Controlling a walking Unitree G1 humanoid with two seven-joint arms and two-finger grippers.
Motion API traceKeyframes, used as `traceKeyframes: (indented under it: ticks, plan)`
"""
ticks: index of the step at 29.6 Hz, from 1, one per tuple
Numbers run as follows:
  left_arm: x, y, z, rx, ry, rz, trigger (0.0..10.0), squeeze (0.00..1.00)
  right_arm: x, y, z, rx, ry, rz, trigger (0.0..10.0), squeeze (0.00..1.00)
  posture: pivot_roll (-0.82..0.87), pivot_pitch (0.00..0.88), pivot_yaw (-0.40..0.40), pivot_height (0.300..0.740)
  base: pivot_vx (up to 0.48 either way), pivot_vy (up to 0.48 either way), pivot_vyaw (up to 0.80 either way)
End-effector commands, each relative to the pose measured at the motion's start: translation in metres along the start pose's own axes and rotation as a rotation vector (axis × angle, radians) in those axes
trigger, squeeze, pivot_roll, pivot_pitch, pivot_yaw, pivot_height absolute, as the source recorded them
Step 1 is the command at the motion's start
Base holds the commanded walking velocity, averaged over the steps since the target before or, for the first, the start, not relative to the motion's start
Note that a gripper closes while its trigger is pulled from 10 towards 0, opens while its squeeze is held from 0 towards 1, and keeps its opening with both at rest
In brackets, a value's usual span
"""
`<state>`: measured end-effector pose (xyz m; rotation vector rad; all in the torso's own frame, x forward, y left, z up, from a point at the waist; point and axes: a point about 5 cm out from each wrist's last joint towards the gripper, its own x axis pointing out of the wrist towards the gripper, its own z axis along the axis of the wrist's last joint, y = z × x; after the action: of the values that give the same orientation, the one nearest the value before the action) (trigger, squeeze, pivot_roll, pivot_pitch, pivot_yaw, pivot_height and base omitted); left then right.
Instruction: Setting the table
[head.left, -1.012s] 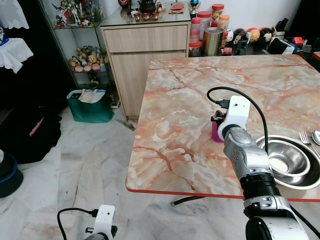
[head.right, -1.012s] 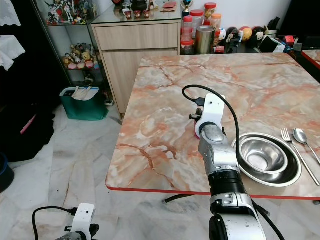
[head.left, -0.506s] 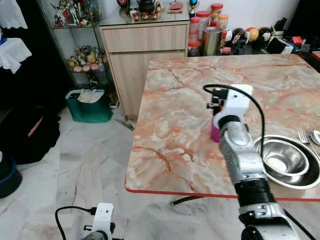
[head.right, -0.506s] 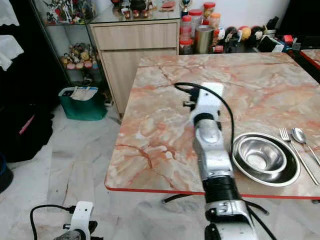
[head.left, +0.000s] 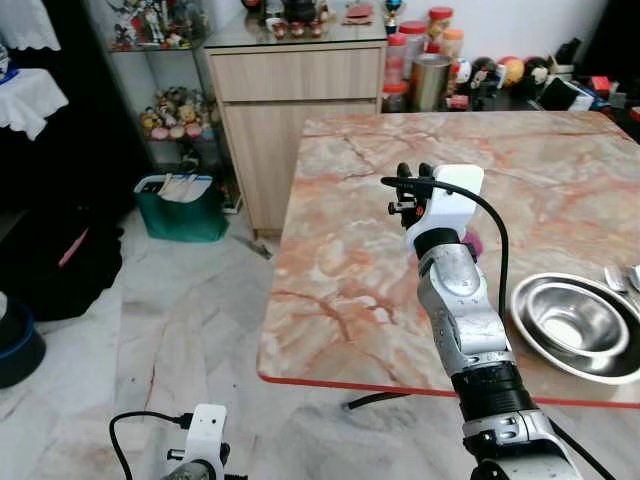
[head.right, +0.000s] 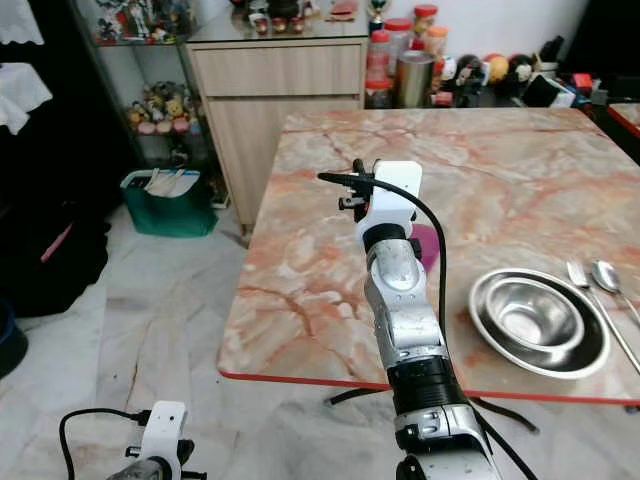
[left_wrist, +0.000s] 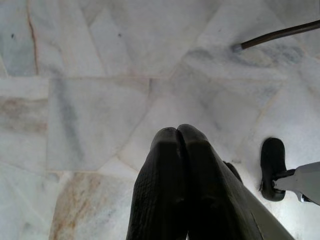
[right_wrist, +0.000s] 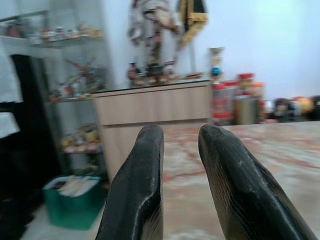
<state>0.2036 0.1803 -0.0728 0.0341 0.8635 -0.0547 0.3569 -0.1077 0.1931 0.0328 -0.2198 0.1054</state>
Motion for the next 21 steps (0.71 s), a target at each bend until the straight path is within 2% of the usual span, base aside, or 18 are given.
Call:
traceKeyframes:
  ticks: [1, 21]
  plan:
    - [-0.001, 0.005, -0.003, -0.011, 0.004, 0.017, 10.0, 0.00, 0.000, 0.010, 0.002, -0.004, -0.013, 0.041, 10.0, 0.00, -0.07, 0.000, 0.045, 0.740, 0.000, 0.292, 0.00]
    - [-0.001, 0.007, 0.000, -0.002, 0.001, 0.012, 10.0, 0.00, -0.008, 0.024, -0.014, 0.015, 0.024, 0.096, 10.0, 0.00, -0.07, 0.000, 0.058, 0.740, 0.000, 0.280, 0.00]
